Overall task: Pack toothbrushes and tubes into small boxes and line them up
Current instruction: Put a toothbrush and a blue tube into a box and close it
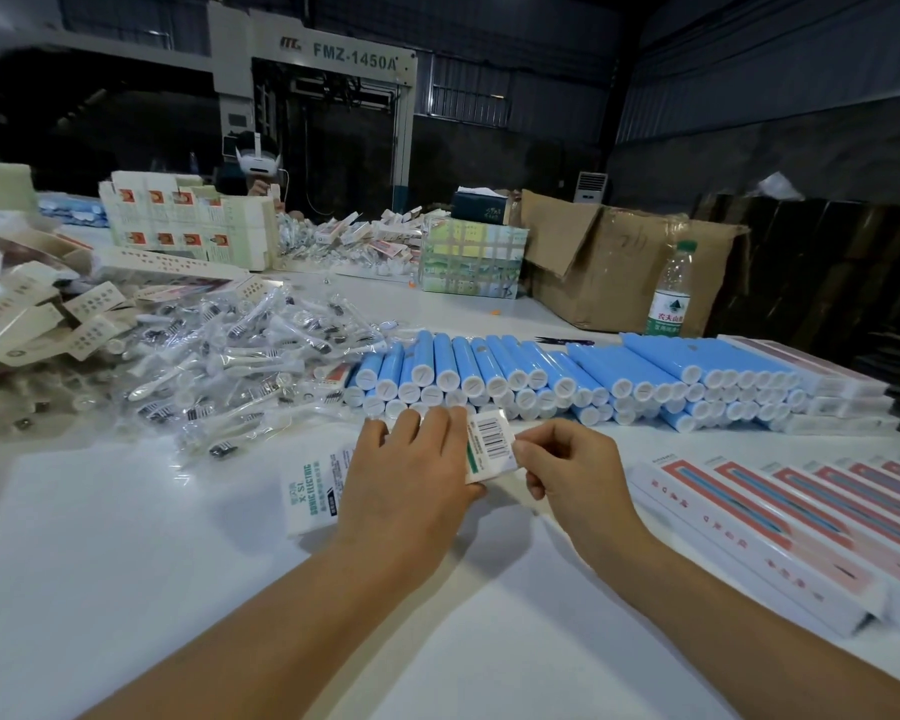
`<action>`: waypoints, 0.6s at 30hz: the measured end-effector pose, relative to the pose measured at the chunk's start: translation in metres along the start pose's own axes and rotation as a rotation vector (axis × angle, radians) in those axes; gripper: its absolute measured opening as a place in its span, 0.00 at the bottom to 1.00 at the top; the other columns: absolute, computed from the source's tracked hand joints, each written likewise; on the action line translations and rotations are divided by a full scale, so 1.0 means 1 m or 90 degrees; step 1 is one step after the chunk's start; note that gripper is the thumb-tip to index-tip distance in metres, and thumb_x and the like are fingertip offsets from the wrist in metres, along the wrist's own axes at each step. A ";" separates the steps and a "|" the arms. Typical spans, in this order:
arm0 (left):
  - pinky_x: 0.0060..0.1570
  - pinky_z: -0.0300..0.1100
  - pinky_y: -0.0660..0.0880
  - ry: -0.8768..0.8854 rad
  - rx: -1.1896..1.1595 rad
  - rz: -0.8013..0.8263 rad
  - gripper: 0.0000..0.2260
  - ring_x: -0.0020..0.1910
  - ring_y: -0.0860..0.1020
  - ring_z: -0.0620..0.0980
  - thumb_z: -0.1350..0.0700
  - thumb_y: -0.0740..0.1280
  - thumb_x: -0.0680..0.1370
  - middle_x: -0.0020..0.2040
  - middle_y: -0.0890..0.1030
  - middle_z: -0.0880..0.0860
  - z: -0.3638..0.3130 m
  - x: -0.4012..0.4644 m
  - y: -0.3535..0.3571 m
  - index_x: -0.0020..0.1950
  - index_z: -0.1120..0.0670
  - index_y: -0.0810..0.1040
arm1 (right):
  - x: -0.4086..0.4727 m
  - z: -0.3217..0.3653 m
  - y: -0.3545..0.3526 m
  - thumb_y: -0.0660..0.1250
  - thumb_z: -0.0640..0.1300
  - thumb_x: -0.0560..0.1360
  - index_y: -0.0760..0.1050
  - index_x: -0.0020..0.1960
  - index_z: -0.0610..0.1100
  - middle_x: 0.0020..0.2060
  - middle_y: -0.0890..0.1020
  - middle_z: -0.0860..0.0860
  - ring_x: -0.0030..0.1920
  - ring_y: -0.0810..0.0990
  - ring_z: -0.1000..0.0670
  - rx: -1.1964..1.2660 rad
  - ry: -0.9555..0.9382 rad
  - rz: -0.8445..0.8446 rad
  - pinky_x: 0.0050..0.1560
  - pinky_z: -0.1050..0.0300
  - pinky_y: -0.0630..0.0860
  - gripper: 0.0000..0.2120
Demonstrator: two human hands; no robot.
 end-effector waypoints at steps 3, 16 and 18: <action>0.57 0.46 0.61 -0.026 -0.001 -0.010 0.32 0.62 0.67 0.51 0.37 0.57 0.77 0.66 0.67 0.49 0.002 0.002 0.003 0.75 0.53 0.53 | -0.005 0.003 0.000 0.62 0.32 0.76 0.79 0.40 0.38 0.31 0.81 0.45 0.27 0.71 0.57 0.056 -0.010 -0.002 0.28 0.65 0.71 0.10; 0.56 0.48 0.64 -0.001 0.021 0.022 0.33 0.60 0.70 0.53 0.38 0.60 0.77 0.64 0.70 0.51 -0.001 0.000 -0.004 0.75 0.56 0.58 | -0.007 0.010 0.005 0.68 0.35 0.74 0.80 0.41 0.44 0.33 0.82 0.53 0.30 0.75 0.60 -0.061 -0.057 0.010 0.32 0.67 0.71 0.06; 0.48 0.47 0.70 0.017 0.064 0.025 0.34 0.51 0.76 0.52 0.38 0.69 0.71 0.56 0.78 0.52 -0.007 -0.001 -0.005 0.68 0.58 0.71 | -0.004 0.008 0.004 0.68 0.36 0.75 0.81 0.42 0.46 0.31 0.82 0.54 0.30 0.76 0.61 -0.027 -0.035 -0.001 0.31 0.69 0.71 0.07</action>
Point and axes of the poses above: each hand's wrist, its own x-axis towards the middle knuckle, its own y-axis out of the palm, z = x × y, the point moved 10 cm from there along x, towards the middle knuckle
